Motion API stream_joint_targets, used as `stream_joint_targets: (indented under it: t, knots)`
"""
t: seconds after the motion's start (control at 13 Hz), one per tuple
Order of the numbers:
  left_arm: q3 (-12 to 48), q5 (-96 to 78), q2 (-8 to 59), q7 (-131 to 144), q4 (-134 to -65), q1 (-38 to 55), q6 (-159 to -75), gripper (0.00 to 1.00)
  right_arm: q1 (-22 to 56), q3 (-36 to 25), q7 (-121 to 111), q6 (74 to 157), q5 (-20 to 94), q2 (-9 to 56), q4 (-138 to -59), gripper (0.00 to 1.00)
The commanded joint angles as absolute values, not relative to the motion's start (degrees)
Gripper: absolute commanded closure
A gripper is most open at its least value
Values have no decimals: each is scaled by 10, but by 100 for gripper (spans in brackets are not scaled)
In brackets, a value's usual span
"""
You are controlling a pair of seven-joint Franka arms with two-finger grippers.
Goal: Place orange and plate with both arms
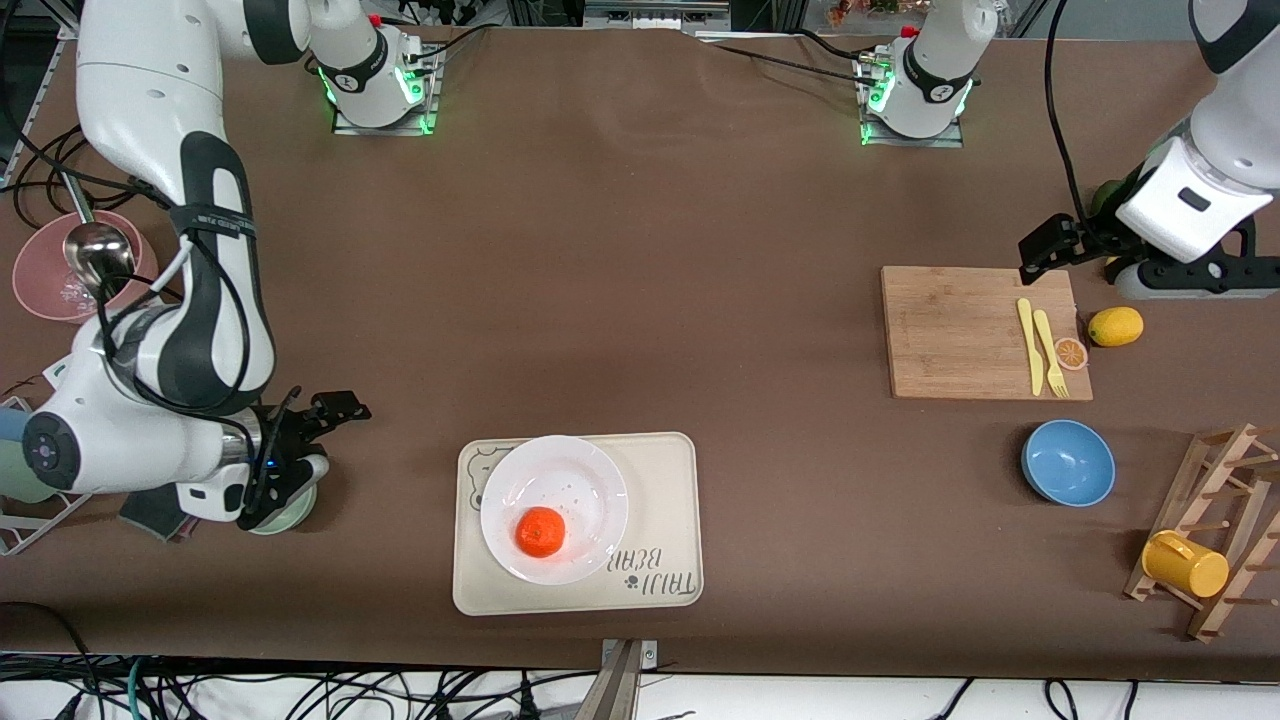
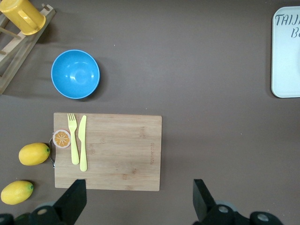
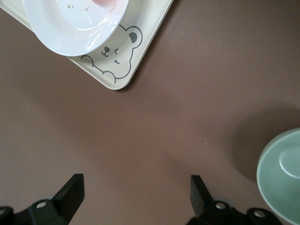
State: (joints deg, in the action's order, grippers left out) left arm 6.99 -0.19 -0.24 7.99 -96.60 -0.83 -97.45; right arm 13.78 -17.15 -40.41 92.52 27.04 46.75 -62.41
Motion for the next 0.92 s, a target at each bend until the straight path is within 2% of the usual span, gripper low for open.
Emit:
stream_joint_targets:
  t: [0.0,0.15,0.46,0.61,0.84]
  knots:
    - [75,-12,-7,84,-1013,-4,-1040,0,147,-177,-394,912,230,412,-676,0]
    - [87,3,0,83,-1027,-4,-1068,0,153,-174,-374,918,195,343,-748,0]
    - [87,5,-2,74,-1027,-19,-1056,0,162,-142,-246,946,86,170,-919,0]
    - [87,5,-2,75,-1027,-19,-1056,0,161,-125,-142,944,65,114,-963,0]
    - [87,4,-2,74,-1028,-21,-1056,0,154,-78,13,930,17,77,-968,0]
